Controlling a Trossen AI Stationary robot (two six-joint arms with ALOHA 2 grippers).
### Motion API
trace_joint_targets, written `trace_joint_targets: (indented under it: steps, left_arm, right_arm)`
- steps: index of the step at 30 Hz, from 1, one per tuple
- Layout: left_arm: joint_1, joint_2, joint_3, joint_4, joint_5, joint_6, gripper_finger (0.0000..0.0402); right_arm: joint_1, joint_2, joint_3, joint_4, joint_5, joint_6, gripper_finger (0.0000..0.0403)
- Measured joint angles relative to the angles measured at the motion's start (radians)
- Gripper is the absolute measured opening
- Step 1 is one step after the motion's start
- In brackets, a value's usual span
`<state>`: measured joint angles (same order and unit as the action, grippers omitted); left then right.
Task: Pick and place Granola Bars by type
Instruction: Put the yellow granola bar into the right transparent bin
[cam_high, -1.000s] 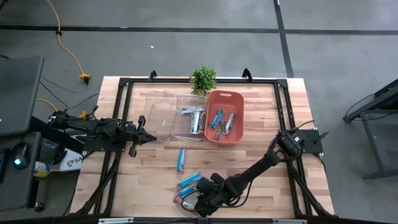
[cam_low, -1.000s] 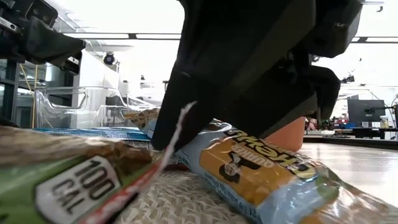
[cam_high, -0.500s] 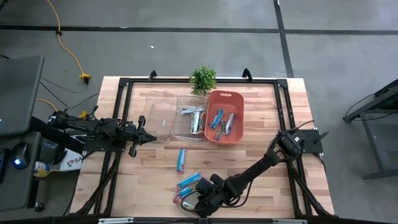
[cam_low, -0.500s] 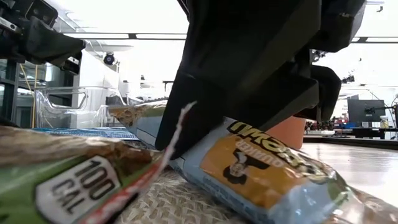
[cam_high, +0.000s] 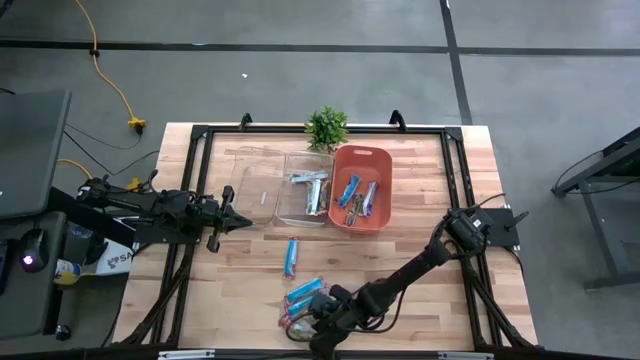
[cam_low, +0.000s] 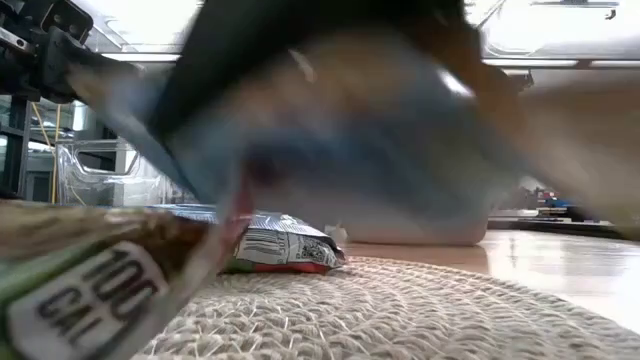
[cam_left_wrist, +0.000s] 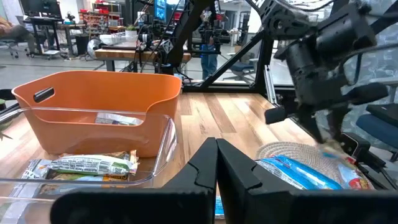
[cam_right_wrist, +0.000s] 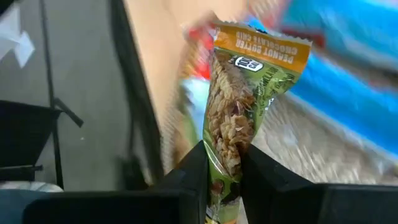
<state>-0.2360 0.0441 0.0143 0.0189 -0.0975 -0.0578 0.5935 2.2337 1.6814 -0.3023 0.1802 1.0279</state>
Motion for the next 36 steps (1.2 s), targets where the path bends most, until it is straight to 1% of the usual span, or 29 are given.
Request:
trace_joint_targets:
  steps: [5,10,18,22,26,29,32,34,36]
  left_arm:
    - [0.0,0.0,0.0,0.0,0.0,0.0,0.0001]
    - [0.0,0.0,0.0,0.0,0.0,0.0,0.0001]
    - [0.0,0.0,0.0,0.0,0.0,0.0,0.0001]
    - [0.0,0.0,0.0,0.0,0.0,0.0,0.0001]
    - [0.0,0.0,0.0,0.0,0.0,0.0,0.0001]
    - [0.0,0.0,0.0,0.0,0.0,0.0,0.0001]
    - [0.0,0.0,0.0,0.0,0.0,0.0,0.0001]
    - [0.0,0.0,0.0,0.0,0.0,0.0,0.0001]
    - [0.0,0.0,0.0,0.0,0.0,0.0,0.0001]
  right_arm:
    - [-0.018,0.0,0.091,-0.002,0.0,-0.117,0.0057]
    - [-0.042,0.0,0.215,-0.005,0.004,-0.258,0.0057]
    - [-0.072,0.0,0.442,-0.002,0.024,-0.622,0.0049]
    - [-0.083,0.0,0.521,-0.009,0.156,-0.754,0.0047]
    - [-0.103,0.0,0.568,-0.008,0.336,-0.838,0.0047]
    - [-0.123,0.0,0.589,-0.012,0.479,-0.854,0.0047]
    - [-0.148,0.0,0.6,-0.013,0.6,-0.854,0.0047]
    - [-0.169,0.0,0.602,-0.016,0.661,-0.854,0.0047]
    - [-0.194,0.0,0.603,-0.016,0.692,-0.854,0.0047]
